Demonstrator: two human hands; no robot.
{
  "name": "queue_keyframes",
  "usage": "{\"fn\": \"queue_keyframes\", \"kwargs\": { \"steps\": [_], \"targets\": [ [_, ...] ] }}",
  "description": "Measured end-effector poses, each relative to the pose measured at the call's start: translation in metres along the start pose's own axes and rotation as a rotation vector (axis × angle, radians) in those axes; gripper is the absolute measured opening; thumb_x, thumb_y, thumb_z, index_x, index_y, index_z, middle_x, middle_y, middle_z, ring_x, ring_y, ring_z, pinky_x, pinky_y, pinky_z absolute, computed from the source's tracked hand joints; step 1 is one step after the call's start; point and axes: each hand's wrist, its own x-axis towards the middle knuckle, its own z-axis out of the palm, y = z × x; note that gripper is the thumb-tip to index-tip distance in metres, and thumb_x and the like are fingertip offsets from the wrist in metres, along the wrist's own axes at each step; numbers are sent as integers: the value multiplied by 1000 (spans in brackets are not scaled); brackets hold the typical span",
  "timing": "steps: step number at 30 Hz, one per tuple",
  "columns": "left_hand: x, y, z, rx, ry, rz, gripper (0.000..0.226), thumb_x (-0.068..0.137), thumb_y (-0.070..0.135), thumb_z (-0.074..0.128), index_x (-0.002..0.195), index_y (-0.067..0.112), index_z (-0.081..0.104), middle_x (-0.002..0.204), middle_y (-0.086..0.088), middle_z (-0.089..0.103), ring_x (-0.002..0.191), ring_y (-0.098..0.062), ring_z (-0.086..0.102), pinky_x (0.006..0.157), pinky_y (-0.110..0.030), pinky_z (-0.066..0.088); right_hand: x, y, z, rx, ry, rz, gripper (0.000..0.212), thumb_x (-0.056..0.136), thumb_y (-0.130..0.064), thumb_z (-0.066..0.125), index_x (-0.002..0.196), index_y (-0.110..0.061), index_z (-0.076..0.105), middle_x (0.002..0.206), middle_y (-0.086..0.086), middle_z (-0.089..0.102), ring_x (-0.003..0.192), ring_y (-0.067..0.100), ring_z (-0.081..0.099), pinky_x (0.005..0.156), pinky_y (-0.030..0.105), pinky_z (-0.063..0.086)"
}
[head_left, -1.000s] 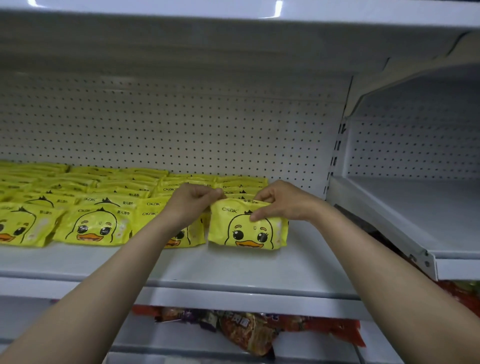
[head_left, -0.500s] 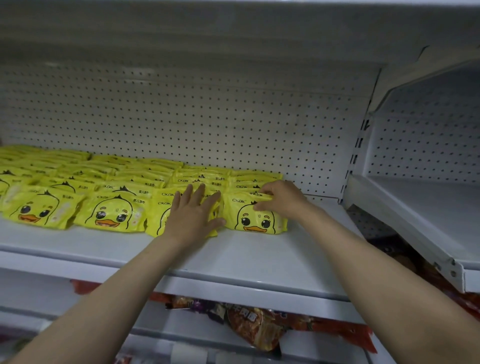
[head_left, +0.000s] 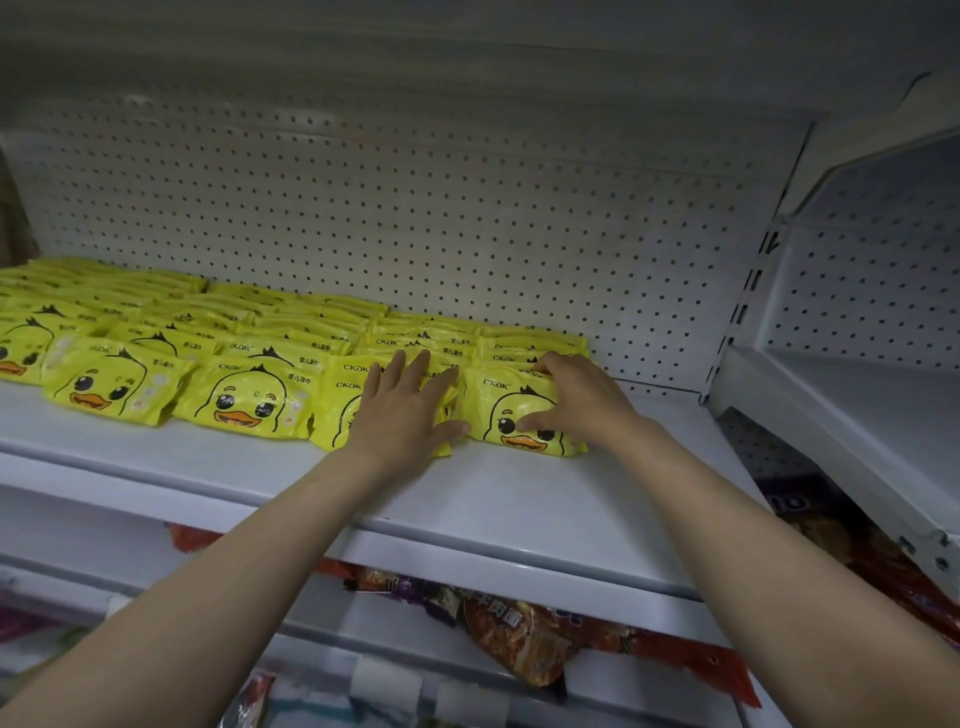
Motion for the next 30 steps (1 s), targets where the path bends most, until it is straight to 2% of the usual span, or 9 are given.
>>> {"fn": "queue_keyframes", "kwargs": {
  "steps": [7, 10, 13, 16, 18, 21, 27, 30],
  "targets": [
    [1, 1, -9, -45, -32, -13, 77, 88, 64, 50, 152, 30, 24, 162, -8, 11, 149, -31, 2, 120, -50, 3, -6, -16, -7, -232, 58, -9, 85, 62, -65, 79, 130, -26, 47, 129, 0, 50, 125, 22, 40, 93, 39, 42],
    [-1, -8, -25, -98, 15, -9, 76, 87, 60, 55, 150, 25, 32, 159, -12, 21, 148, -32, 14, 119, -48, 12, -7, -38, -13, -214, 56, 11, 77, 73, -60, 73, 135, -25, 45, 133, 3, 49, 127, 25, 40, 95, 40, 42],
    [-8, -33, -52, -169, 89, -29, 73, 83, 51, 68, 144, 21, 43, 152, -16, 37, 141, -32, 31, 113, -44, 28, -2, -72, -24, -166, 26, -10, 65, 85, -52, 66, 140, -26, 43, 139, 5, 47, 131, 26, 38, 97, 40, 41],
    [-24, -70, -84, -225, 131, -82, 67, 76, 40, 78, 135, 22, 53, 138, -11, 53, 127, -31, 48, 100, -42, 44, 3, -118, -34, -98, 26, -45, 56, 89, -49, 63, 139, -30, 46, 140, 6, 48, 132, 27, 41, 100, 38, 39],
    [-41, -98, -105, -236, 160, -129, 65, 73, 34, 80, 132, 23, 56, 131, -12, 58, 120, -32, 52, 94, -41, 47, 4, -154, -39, -64, 37, -72, 53, 88, -49, 64, 135, -31, 50, 138, 7, 51, 129, 27, 45, 101, 38, 41],
    [-75, -143, -137, -213, 195, -177, 63, 75, 30, 80, 133, 23, 56, 130, -13, 57, 120, -32, 52, 94, -40, 45, 0, -213, -42, -46, 56, -134, 52, 86, -51, 65, 132, -31, 53, 136, 7, 54, 125, 28, 49, 100, 40, 44],
    [-165, -234, -188, -139, 270, -228, 56, 83, 42, 70, 134, 24, 54, 127, -14, 56, 117, -34, 53, 94, -40, 44, -25, -336, -30, 4, 100, -267, 51, 88, -50, 64, 133, -32, 52, 139, 6, 53, 132, 28, 42, 107, 46, 38],
    [-211, -277, -208, -116, 311, -246, 53, 85, 46, 65, 132, 24, 55, 127, -12, 57, 114, -33, 55, 95, -41, 45, -40, -396, -17, 44, 124, -360, 49, 89, -50, 63, 132, -30, 52, 140, 3, 53, 133, 26, 41, 108, 43, 37]
  ]
}}
